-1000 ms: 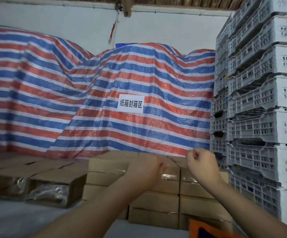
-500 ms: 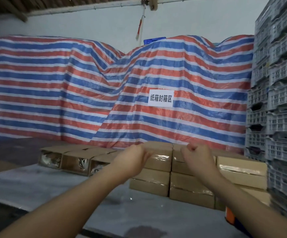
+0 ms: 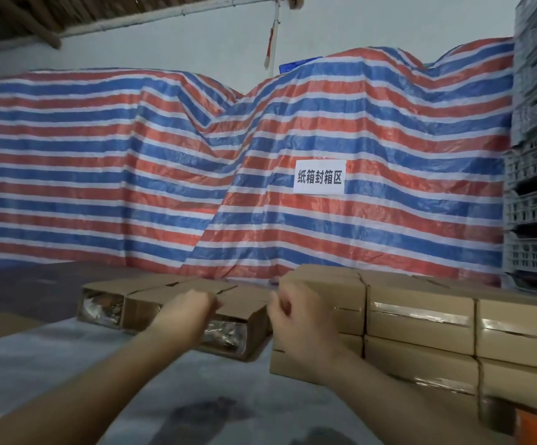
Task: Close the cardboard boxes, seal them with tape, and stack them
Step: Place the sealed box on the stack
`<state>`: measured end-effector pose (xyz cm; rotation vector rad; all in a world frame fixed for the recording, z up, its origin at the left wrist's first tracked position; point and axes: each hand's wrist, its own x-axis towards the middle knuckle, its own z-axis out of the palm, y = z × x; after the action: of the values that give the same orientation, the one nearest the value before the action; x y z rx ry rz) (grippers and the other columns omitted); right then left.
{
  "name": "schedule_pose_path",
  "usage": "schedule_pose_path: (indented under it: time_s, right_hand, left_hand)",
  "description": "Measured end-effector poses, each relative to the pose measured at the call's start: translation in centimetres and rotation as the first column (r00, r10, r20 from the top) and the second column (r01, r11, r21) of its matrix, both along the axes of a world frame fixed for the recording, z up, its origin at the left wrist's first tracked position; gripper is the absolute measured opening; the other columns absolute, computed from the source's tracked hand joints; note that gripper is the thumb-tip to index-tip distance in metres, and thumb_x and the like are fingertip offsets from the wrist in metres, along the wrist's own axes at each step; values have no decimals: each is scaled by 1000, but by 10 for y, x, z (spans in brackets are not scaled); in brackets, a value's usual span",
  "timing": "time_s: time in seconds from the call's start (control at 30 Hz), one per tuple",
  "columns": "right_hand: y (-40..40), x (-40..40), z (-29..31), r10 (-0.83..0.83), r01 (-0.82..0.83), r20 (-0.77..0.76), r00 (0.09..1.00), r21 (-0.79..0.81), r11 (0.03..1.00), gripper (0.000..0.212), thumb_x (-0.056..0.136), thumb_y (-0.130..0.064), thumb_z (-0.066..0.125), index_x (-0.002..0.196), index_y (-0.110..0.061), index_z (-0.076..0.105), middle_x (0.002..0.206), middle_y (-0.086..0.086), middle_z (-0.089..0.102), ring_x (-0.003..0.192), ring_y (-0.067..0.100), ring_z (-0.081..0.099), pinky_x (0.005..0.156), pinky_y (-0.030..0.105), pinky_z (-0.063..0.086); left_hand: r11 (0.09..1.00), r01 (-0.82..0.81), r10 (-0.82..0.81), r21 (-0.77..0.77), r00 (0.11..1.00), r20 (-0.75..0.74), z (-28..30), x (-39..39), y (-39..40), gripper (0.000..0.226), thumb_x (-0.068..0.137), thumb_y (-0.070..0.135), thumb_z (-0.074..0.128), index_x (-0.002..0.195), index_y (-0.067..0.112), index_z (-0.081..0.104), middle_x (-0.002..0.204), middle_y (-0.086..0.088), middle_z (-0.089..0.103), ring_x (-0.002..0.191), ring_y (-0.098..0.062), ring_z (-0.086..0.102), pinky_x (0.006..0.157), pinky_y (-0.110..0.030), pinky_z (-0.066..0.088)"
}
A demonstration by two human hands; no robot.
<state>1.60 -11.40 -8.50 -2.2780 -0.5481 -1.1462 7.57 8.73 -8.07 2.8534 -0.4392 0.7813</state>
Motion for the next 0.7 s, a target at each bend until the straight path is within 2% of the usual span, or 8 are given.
schedule_pose_path:
  time_s: [0.07, 0.1, 0.17, 0.27, 0.37, 0.47, 0.57, 0.7]
  right_hand:
    - [12, 26, 21, -13, 12, -11, 1000, -88, 996, 14, 97, -34, 53, 86, -28, 49, 85, -13, 49, 76, 4, 49, 65, 19, 41]
    - [17, 39, 29, -40, 38, -18, 999, -133, 990, 7, 96, -36, 54, 97, -28, 52, 94, -14, 51, 86, 4, 50, 73, 21, 44]
    - [28, 68, 37, -122, 114, -19, 992, -241, 964, 25, 94, -38, 54, 116, -26, 54, 113, -9, 53, 107, 10, 50, 93, 30, 46]
    - [42, 107, 36, -253, 207, -78, 964, -375, 904, 54, 94, -42, 55, 143, -24, 41, 144, -1, 46, 135, 21, 40, 115, 42, 35]
    - [55, 140, 20, -382, 213, -243, 892, -519, 828, 76, 94, -45, 55, 157, -25, 16, 164, 2, 19, 151, 28, 17, 122, 51, 18]
    - [63, 164, 1, -471, 211, -338, 814, -584, 784, 70, 93, -33, 59, 154, -22, 26, 159, 8, 28, 145, 31, 28, 120, 51, 26]
    - [68, 179, -11, -550, 224, -347, 760, -654, 723, 36, 92, -30, 60, 125, -18, 53, 123, 9, 55, 111, 26, 54, 100, 42, 48]
    - [66, 192, -21, -615, 265, -258, 745, -732, 628, 28, 94, -28, 57, 118, -14, 56, 118, 10, 57, 107, 29, 56, 93, 40, 49]
  left_hand:
    - [996, -81, 78, 40, 993, 85, 13, 23, 10, 22, 101, 43, 46, 103, 31, 64, 84, 9, 61, 77, -10, 63, 71, -26, 52]
    - [996, -93, 91, 13, 987, 129, 16, 36, 13, 42, 99, 55, 34, 88, 27, 64, 75, 8, 61, 69, -9, 62, 71, -27, 54]
    - [996, -86, 85, -1, 983, 160, 17, 65, 19, 53, 99, 59, 26, 79, 25, 60, 68, 7, 59, 67, -7, 62, 77, -30, 55]
    - [965, -146, 118, 219, 984, 136, 11, 110, 25, 33, 98, 50, 45, 114, 27, 61, 116, 3, 62, 119, -18, 54, 110, -41, 36]
    - [926, -148, 129, 347, 989, 78, -5, 147, 30, 53, 94, 44, 55, 141, 26, 42, 147, -3, 43, 139, -25, 36, 116, -46, 24]
    - [913, -165, 150, 373, 986, 71, -24, 175, 33, 59, 93, 38, 57, 145, 24, 35, 149, -4, 41, 139, -26, 34, 116, -46, 24]
    - [917, -151, 154, 370, 988, 20, -38, 194, 40, 65, 92, 35, 59, 149, 22, 30, 151, -4, 38, 140, -26, 31, 117, -47, 21]
    - [909, -161, 162, 383, 986, 30, -48, 205, 45, 64, 91, 22, 60, 149, 22, 33, 146, -2, 42, 135, -25, 36, 113, -42, 28]
